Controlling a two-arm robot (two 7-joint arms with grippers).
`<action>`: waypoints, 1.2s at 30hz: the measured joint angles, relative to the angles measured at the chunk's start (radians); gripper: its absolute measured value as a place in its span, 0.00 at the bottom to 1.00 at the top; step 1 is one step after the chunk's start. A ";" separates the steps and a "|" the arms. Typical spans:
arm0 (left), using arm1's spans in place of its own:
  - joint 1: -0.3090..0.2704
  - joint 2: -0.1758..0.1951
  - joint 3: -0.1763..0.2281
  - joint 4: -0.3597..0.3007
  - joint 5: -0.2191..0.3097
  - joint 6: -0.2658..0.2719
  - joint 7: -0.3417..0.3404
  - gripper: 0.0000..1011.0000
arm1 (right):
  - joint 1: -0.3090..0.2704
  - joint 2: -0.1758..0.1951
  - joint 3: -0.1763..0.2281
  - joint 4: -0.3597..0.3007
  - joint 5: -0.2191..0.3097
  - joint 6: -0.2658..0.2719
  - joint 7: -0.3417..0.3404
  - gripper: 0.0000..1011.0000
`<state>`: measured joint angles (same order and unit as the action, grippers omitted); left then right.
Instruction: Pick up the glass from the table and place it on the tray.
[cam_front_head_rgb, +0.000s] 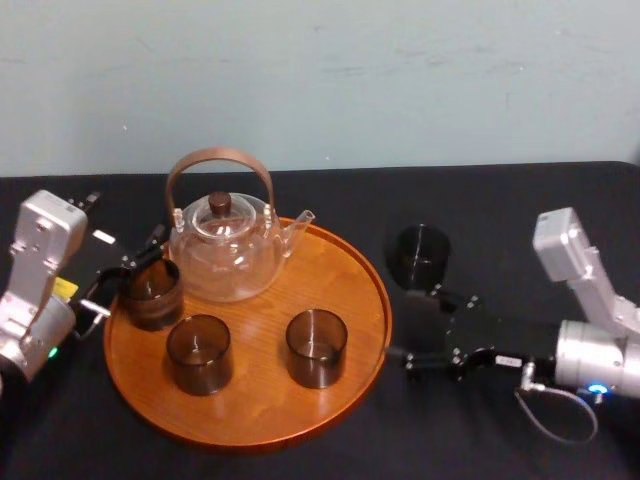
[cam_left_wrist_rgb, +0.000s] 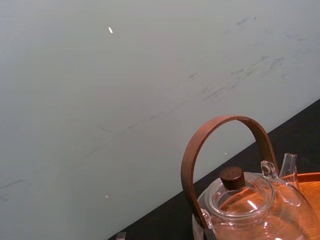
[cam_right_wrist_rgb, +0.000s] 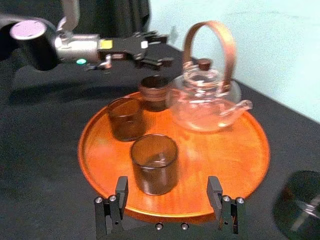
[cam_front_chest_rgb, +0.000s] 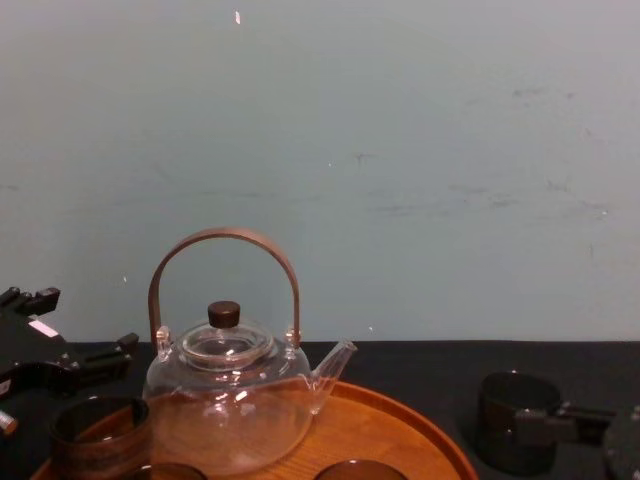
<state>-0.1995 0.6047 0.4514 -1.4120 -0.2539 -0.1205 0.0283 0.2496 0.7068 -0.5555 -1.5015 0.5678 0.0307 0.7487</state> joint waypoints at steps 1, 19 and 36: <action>0.000 0.000 0.000 0.000 0.000 0.000 0.000 0.99 | -0.011 0.007 0.014 -0.009 0.005 -0.003 -0.016 0.99; 0.000 0.000 0.000 0.000 0.000 0.000 0.000 0.99 | -0.096 -0.031 0.158 -0.033 0.007 0.085 -0.301 0.99; 0.000 0.000 0.000 0.000 0.000 0.000 0.000 0.99 | -0.074 -0.074 0.183 -0.019 -0.056 0.198 -0.385 0.99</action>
<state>-0.1995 0.6047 0.4514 -1.4120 -0.2539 -0.1206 0.0283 0.1756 0.6327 -0.3723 -1.5205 0.5117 0.2291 0.3641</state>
